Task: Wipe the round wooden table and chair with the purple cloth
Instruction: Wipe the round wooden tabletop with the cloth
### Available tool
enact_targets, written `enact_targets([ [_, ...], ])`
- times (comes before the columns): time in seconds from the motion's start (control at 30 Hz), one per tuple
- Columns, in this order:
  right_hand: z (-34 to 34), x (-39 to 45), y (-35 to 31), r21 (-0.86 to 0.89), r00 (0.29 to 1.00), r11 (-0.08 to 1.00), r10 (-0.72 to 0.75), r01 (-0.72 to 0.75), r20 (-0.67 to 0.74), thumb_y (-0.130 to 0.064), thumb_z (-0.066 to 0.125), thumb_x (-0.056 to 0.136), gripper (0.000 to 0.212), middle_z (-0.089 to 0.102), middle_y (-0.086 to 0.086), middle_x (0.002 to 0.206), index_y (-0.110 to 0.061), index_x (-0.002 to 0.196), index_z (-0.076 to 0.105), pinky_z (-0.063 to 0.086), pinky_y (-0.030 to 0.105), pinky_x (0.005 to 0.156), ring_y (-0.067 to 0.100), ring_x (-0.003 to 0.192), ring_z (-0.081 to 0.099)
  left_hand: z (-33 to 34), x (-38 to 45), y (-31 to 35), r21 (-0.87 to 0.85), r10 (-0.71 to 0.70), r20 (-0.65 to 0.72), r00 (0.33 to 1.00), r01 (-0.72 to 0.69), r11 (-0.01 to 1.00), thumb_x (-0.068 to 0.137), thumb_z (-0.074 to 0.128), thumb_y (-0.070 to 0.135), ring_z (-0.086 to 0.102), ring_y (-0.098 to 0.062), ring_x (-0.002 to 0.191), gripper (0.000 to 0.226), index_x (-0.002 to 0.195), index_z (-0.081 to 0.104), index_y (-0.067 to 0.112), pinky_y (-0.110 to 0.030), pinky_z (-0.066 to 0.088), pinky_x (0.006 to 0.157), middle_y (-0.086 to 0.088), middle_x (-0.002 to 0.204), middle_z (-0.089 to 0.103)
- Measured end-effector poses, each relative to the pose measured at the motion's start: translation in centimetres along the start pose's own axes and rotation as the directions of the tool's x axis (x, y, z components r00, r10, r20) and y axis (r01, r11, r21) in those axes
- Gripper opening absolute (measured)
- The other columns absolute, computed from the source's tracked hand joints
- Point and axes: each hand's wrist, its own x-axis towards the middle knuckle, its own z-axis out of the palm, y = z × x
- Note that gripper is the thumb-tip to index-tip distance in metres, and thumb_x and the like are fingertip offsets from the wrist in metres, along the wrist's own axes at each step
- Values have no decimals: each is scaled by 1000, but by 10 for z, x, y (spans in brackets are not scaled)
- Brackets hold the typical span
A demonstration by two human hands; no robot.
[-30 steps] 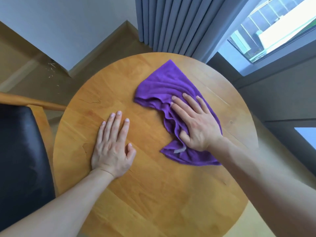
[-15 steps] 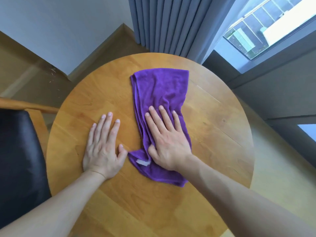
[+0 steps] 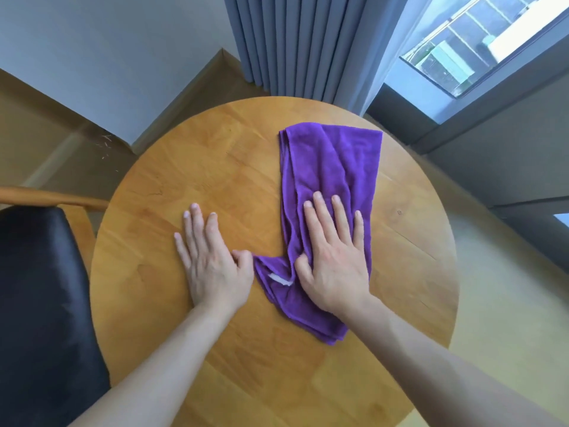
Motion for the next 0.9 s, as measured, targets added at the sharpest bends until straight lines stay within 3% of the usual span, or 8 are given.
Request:
enact_targets([
  [0.1, -16, -4, 48, -17, 962, 965, -260, 262, 80, -40, 45, 83, 83, 19, -2, 171, -18, 161, 30, 10, 54, 127, 25, 159, 11, 10, -4, 30, -11, 154, 57, 986, -154, 988, 77, 41, 23, 9, -29, 159, 80, 156, 34, 7, -52, 7, 128, -16, 170, 15],
  [0.17, -27, 0, 83, -36, 950, 952, -298, 302, 94, -39, 46, 80, 84, 23, -4, 169, -21, 160, 33, 10, 51, 128, 23, 158, 14, 18, -9, 44, 25, 274, 108, 956, -278, 960, 78, 42, 26, 8, -28, 159, 81, 157, 34, 9, -54, 6, 127, -16, 170, 14],
  [0.33, -34, 1, 104, -9, 999, 1000, 22, -22, -36, -37, 43, 79, 81, 27, -4, 168, -19, 158, 37, 13, 54, 126, 24, 157, 17, 28, -13, 67, 90, 190, 96, 977, -198, 976, 79, 42, 28, 5, -34, 159, 80, 154, 35, 2, -59, 4, 126, -22, 169, 11],
  [0.43, -21, -5, 61, 60, 952, 957, 289, -284, -102, -40, 43, 79, 83, 22, -4, 170, -19, 158, 34, 7, 53, 127, 23, 158, 10, 32, -18, 67, 119, 188, 71, 980, -195, 974, 78, 41, 29, 7, -34, 158, 81, 154, 35, 1, -61, 8, 125, -23, 169, 12],
  [0.5, -10, -11, 34, 75, 935, 938, 344, -339, -82, -41, 44, 78, 87, 17, -1, 171, -16, 160, 29, 4, 55, 127, 25, 159, 6, 34, -19, 65, 121, 192, 58, 980, -197, 973, 77, 42, 28, 7, -33, 158, 82, 154, 34, 2, -61, 9, 125, -22, 169, 13],
  [0.67, -5, -36, 43, -49, 999, 999, 25, -24, 21, -43, 45, 88, 82, 14, 6, 172, -12, 162, 25, 9, 61, 125, 31, 159, 6, 35, -17, 64, 110, 196, 32, 980, -198, 974, 76, 44, 28, 8, -31, 159, 82, 154, 34, 5, -59, 9, 125, -19, 169, 14],
  [0.8, -26, -27, 111, -99, 921, 918, -374, 384, 105, -46, 48, 89, 79, 23, 3, 170, -15, 159, 34, 19, 57, 123, 29, 157, 19, 35, -18, 65, 117, 189, 21, 982, -190, 975, 75, 44, 28, 9, -32, 158, 82, 153, 34, 5, -60, 9, 125, -20, 169, 15],
  [0.9, -36, -7, 139, -89, 927, 922, -373, 376, 47, -47, 50, 85, 77, 31, -3, 167, -20, 157, 41, 18, 54, 125, 25, 155, 25, 36, -17, 65, 131, 193, 28, 981, -195, 972, 76, 43, 28, 7, -33, 158, 83, 154, 32, 3, -61, 7, 125, -22, 169, 12],
])
